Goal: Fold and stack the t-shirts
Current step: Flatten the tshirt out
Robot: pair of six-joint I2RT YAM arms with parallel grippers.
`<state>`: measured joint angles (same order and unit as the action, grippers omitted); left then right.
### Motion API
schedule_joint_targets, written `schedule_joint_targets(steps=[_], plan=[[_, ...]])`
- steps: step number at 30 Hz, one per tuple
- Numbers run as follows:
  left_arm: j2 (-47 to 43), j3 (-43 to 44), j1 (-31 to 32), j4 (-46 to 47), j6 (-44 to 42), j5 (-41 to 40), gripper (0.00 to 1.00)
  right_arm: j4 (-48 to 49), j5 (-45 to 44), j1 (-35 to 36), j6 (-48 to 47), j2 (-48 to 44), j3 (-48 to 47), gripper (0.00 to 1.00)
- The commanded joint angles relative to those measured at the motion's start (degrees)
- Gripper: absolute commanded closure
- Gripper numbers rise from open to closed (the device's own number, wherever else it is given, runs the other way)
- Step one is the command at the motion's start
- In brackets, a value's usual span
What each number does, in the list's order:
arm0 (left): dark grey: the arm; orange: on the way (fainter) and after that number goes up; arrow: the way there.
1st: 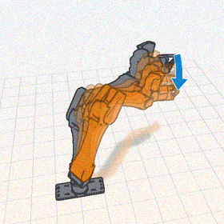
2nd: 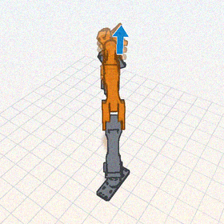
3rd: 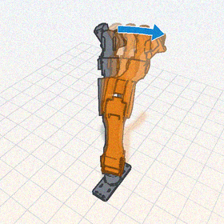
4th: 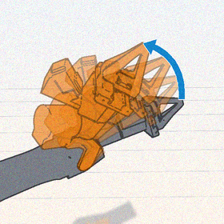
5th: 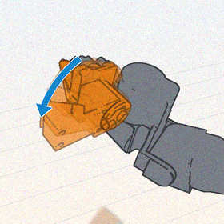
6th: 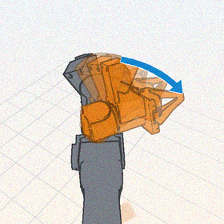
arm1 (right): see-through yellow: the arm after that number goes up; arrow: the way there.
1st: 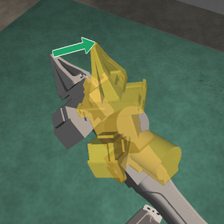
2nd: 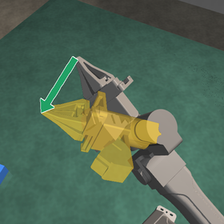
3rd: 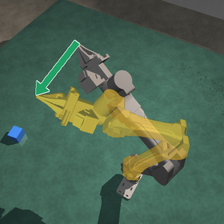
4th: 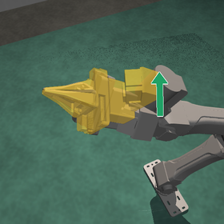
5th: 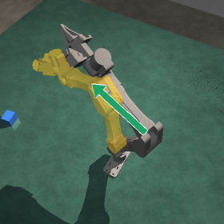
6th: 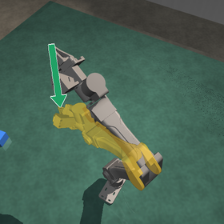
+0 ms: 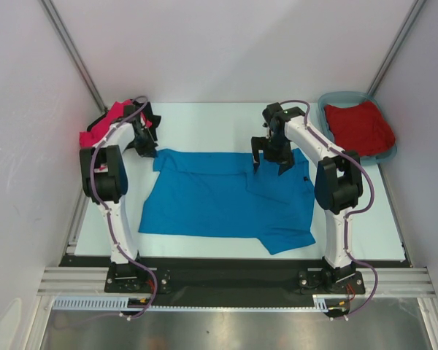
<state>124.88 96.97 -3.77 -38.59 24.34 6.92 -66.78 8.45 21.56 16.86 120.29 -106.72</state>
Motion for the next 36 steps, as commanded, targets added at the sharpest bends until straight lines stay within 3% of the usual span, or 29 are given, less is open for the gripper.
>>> schedule_joint_targets(steps=[1,11,14,16,18,21,28,36], plan=[[-0.1,6.6,-0.1,-1.1,-3.6,1.0,1.00,-0.5,-0.2,-0.2,-0.1,-2.3,-0.3,0.02],[2.2,17.8,0.3,-6.6,-7.5,-0.8,1.00,-0.9,-0.3,0.1,0.1,-1.8,-0.9,0.02],[3.6,19.3,0.3,-8.3,-7.8,-2.0,0.91,-1.0,-0.3,0.3,0.1,-1.6,-1.0,0.02],[4.0,19.0,0.4,-8.9,-7.9,-3.7,0.61,-1.0,-0.4,0.4,0.2,-1.5,-1.2,0.02],[3.7,18.2,0.6,-9.9,-7.7,-5.8,0.43,-1.2,-1.1,0.4,0.4,-1.5,-1.4,0.02],[2.2,16.9,0.5,-10.7,-7.5,-8.6,0.34,-1.0,-2.6,0.2,0.8,-2.2,-1.5,0.02],[-4.0,11.7,0.6,-10.7,-7.6,-9.4,0.32,-0.3,-7.0,-3.4,3.1,-5.5,1.6,0.01],[-9.8,4.6,1.3,-12.4,-6.9,-0.5,0.34,1.6,-4.8,-5.5,5.0,-8.3,9.4,0.01]])
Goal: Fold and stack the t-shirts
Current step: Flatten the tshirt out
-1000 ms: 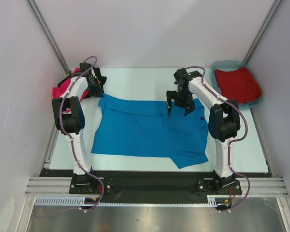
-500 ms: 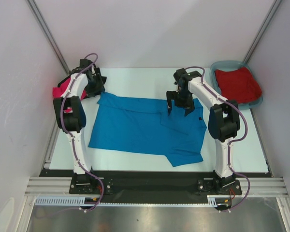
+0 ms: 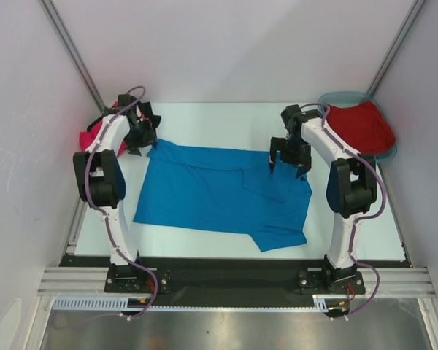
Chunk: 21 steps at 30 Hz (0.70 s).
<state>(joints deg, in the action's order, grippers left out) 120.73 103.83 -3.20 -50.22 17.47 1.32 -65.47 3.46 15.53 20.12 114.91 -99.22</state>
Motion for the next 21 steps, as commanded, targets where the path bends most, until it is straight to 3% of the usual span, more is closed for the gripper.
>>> schedule_joint_targets(steps=[1,12,21], plan=[[-7.2,-3.0,1.0,-0.9,-0.3,5.6,0.34,0.3,-0.3,0.6,1.9,-3.4,2.5,0.01],[-19.9,-25.2,2.7,-1.5,1.6,5.0,0.34,-0.7,-0.2,-0.8,5.4,-12.6,14.3,0.01],[-28.3,-35.4,2.7,-2.7,0.6,3.9,0.34,-2.0,2.0,-0.7,9.1,-24.5,28.1,0.03]])
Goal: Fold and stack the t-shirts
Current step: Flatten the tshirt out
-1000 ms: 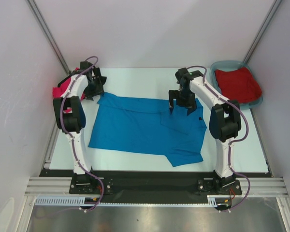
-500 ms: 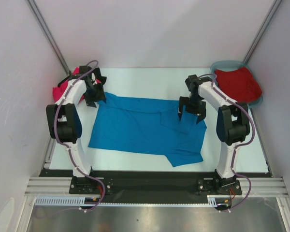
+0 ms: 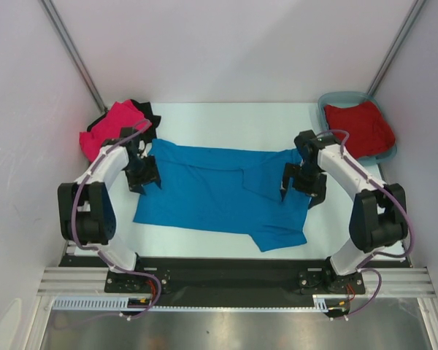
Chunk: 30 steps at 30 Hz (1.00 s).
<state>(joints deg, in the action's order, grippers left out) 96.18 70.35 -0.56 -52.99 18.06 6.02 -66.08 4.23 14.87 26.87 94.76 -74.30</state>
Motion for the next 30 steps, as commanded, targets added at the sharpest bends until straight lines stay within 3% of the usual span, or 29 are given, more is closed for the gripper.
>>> schedule_joint_targets(steps=[1,9,17,25,30], plan=[[-4.6,-2.8,0.0,0.0,-0.2,-0.7,0.34,-1.4,1.4,0.2,3.3,-5.5,4.2,0.03],[-9.9,-11.0,0.0,-0.5,0.5,-4.6,0.35,-0.1,4.6,1.1,9.9,-17.8,18.6,0.04],[-11.2,-11.5,0.0,-1.1,0.0,-4.5,0.35,3.7,5.4,4.5,16.8,-28.5,30.3,0.06],[-12.1,-9.8,0.0,-0.9,2.2,-2.2,0.35,9.6,3.5,5.3,21.0,-29.3,36.2,0.11],[-12.5,-8.9,0.0,0.0,0.1,-1.1,0.36,18.7,2.0,6.3,19.4,-28.1,37.6,0.12]])
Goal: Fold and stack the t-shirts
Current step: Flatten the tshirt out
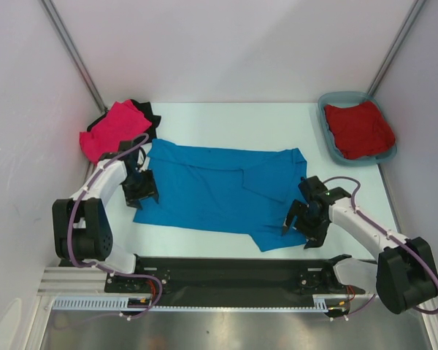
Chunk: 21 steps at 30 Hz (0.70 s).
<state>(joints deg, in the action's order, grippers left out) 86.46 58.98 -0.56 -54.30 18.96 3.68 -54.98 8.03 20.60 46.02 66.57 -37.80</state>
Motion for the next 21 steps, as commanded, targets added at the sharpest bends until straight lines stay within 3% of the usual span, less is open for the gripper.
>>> schedule_joint_targets(steps=[1,13,16,21], plan=[[-2.9,2.4,0.0,1.4,-0.9,1.4,0.36,8.6,-2.7,0.6,0.1,-0.5,1.5,0.12],[-2.4,2.6,0.1,1.4,-0.9,2.6,0.36,5.6,-16.4,0.4,5.9,-10.5,5.5,0.13],[-1.7,3.0,0.0,1.5,-0.9,3.0,0.36,4.7,-18.3,0.8,7.7,-11.1,5.8,0.19],[-1.0,3.8,-0.1,1.4,-0.9,3.5,0.37,5.5,-18.3,2.1,9.9,-10.9,8.1,0.19]])
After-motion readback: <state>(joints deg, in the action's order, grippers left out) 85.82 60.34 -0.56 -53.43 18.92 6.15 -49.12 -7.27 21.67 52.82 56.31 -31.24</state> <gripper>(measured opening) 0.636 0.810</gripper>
